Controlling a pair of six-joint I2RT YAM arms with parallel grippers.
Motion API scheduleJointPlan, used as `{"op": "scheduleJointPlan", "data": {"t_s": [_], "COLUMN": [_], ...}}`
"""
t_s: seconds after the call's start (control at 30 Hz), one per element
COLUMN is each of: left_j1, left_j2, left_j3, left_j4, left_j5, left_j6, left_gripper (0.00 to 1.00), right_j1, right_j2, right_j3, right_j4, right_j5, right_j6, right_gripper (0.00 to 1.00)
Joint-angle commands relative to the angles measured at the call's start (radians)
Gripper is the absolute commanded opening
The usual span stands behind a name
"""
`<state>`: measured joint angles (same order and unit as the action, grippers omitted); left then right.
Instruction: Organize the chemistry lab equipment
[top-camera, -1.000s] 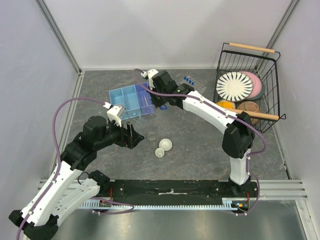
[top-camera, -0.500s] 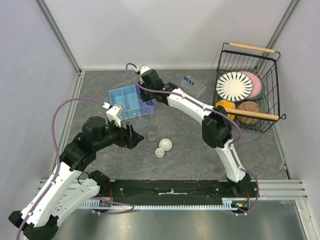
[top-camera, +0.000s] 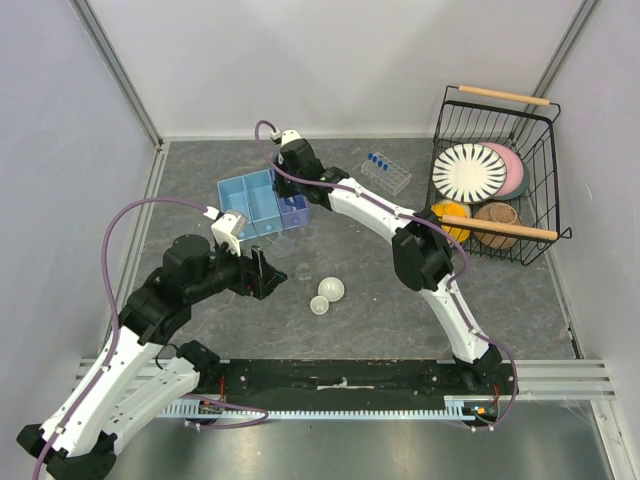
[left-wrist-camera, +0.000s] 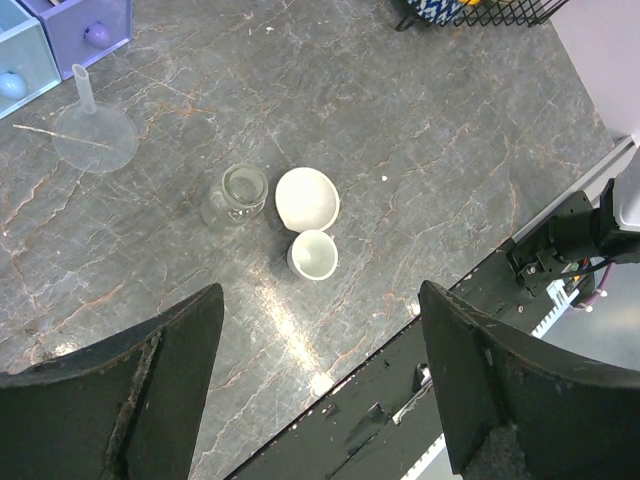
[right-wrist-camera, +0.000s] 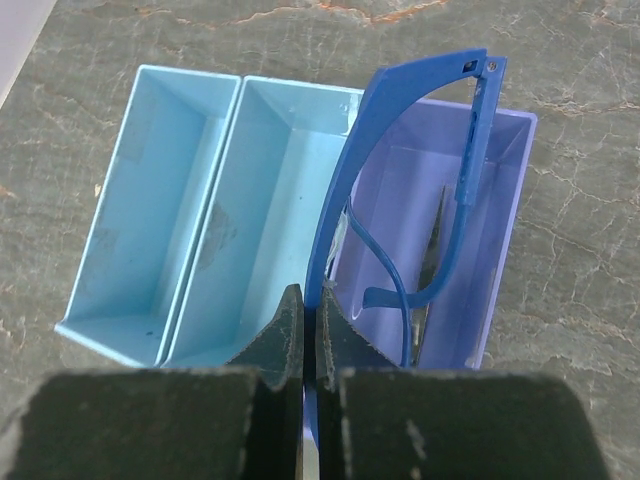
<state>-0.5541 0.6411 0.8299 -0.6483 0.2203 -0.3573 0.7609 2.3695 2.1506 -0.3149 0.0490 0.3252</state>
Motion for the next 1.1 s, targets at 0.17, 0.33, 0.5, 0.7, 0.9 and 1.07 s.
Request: {"op": "scheduleJointPlan", "data": {"t_s": [0.17,0.33,0.5,0.7,0.9,1.07], "left_j1": [-0.003,-0.003,-0.003,-0.003,-0.003,-0.003], "left_j2": [-0.003,0.008,0.019,0.015,0.014,0.020], "left_j3": [-0.005,-0.006,-0.006,-0.006,-0.005,-0.012], "left_j4": [0.032,0.044,0.052,0.053,0.055,0.059], "left_j5": [0.014,0.022,0.028,0.036,0.051,0.054], "left_j6": [0.027,0.026,0.023,0.009,-0.005,-0.011], "left_gripper": [0.85,0.85,0.85,0.85,0.85,0.85], "right_j1": [-0.029,-0.037,-0.041,-0.040,-0.038,-0.032], "right_j2": [0.077,0.100,0.125,0.113,0.080,0.018], "right_j3": [0.094,0.103,0.121,0.097,0.086,0.066], "right_j4": [0.043,0.001,-0.069,-0.105,-0.153,-0.151], "right_j5": [-0.012,-0.031,-0.046,-0.083,-0.055,-0.008], "right_j6": [0.063,0.083,0.107,0.120,0.107,0.081], "right_gripper": [0.00,0.00,0.00,0.00,0.35,0.54]}}
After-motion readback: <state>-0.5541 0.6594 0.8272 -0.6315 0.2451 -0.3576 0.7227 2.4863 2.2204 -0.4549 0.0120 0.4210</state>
